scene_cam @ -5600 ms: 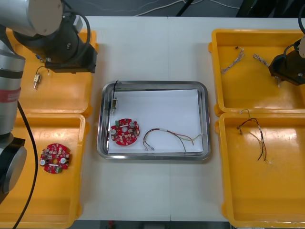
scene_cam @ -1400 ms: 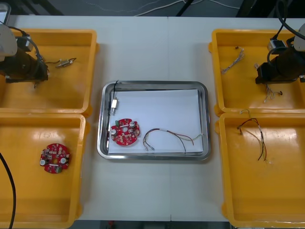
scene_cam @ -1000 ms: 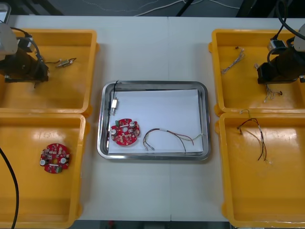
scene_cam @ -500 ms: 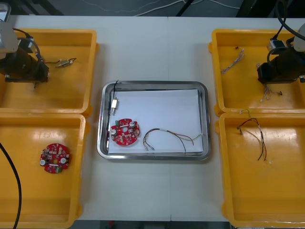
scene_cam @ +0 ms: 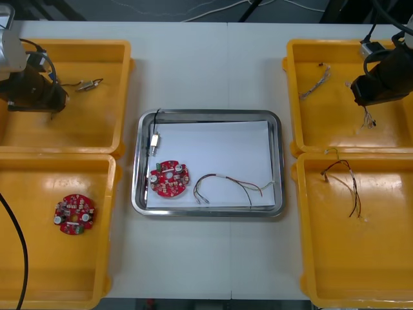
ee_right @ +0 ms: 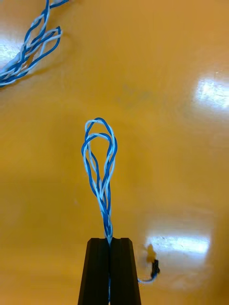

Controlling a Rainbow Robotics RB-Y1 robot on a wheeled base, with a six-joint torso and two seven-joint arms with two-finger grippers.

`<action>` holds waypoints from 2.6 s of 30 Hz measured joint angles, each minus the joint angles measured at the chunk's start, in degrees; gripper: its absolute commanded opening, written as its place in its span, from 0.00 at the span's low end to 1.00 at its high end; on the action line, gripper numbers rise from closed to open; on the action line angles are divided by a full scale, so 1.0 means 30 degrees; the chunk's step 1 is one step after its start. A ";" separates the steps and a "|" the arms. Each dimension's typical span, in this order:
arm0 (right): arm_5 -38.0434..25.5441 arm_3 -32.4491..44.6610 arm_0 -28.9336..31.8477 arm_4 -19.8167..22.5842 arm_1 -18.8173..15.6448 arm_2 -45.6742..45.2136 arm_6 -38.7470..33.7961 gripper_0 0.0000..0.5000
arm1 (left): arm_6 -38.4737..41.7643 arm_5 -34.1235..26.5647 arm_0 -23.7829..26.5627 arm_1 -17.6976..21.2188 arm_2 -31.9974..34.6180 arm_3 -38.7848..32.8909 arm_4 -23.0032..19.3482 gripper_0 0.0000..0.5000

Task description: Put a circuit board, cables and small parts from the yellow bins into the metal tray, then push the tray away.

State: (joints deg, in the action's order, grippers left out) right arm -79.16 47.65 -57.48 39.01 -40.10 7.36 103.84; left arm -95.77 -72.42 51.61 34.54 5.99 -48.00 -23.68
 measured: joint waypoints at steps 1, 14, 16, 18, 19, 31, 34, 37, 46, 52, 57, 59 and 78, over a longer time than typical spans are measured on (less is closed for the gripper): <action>-0.0248 0.0256 0.0000 -0.0032 -0.0073 -0.0031 0.0003 0.00 | 0.0000 0.0000 0.0001 0.0000 0.0000 0.0000 0.0000 0.00; -0.4104 0.3454 0.0022 -0.0314 -0.0686 -0.2222 0.1248 0.00 | 0.0000 -0.2777 0.0056 -0.0002 0.0011 -0.1195 -0.0019 0.00; -0.4656 0.4141 0.0128 -0.0340 -0.0788 -0.2580 0.1269 0.00 | 0.0000 -0.3374 0.0057 -0.0002 0.0012 -0.1666 -0.0018 0.00; -0.5075 0.5162 0.0483 -0.0346 -0.0875 -0.3041 0.1447 0.00 | 0.0000 -0.3935 0.0057 -0.0002 0.0019 -0.2103 -0.0015 0.00; -0.5253 0.5794 0.0768 -0.0346 -0.0891 -0.3328 0.1702 0.00 | 0.0000 -0.4204 0.0059 -0.0002 0.0029 -0.2293 -0.0013 0.00; -0.7583 1.2654 0.4769 0.0057 -0.1016 -0.6241 0.2494 0.00 | 0.0001 -0.8276 0.0353 -0.0002 0.0712 -0.4617 0.0289 0.00; -0.8006 1.4186 0.5585 0.0350 -0.1021 -0.6748 0.3123 0.00 | 0.0001 -0.9478 0.0388 -0.0002 0.0721 -0.5553 0.0432 0.00; -0.8442 1.5381 0.6285 0.0969 -0.1026 -0.7223 0.3602 0.00 | 0.0003 -1.0523 0.0393 -0.0002 0.0721 -0.6436 0.0466 0.00; -0.9544 1.8496 0.7870 0.2645 -0.1025 -0.7905 0.3762 0.00 | 0.0058 -1.2245 0.0545 -0.0300 0.0721 -0.8241 0.0519 0.00; -0.9621 2.0974 0.8893 0.3091 -0.0918 -0.7878 0.5082 0.00 | 0.0443 -1.2347 0.0571 -0.1120 0.0578 -0.9473 0.0527 0.00; -0.9625 2.1923 0.8978 0.3131 -0.0699 -0.7263 0.5388 0.00 | 0.2885 -1.2353 0.0577 -0.1451 -0.0464 -1.0506 0.0343 0.00; -0.9625 2.2296 0.8979 0.3151 -0.0641 -0.6791 0.5617 0.00 | 0.4169 -1.2354 0.0578 -0.1461 -0.1044 -1.0846 -0.0080 0.00; -0.9388 2.2825 0.8610 0.3508 -0.0587 -0.2664 0.6108 0.00 | 0.8044 -1.2362 0.0585 -0.1495 -0.5443 -1.3957 -0.4066 0.00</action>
State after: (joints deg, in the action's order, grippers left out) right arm -107.32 116.12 -31.65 49.54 -41.86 -0.63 122.16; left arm -71.64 -109.51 53.36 30.06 -10.34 -89.87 -35.87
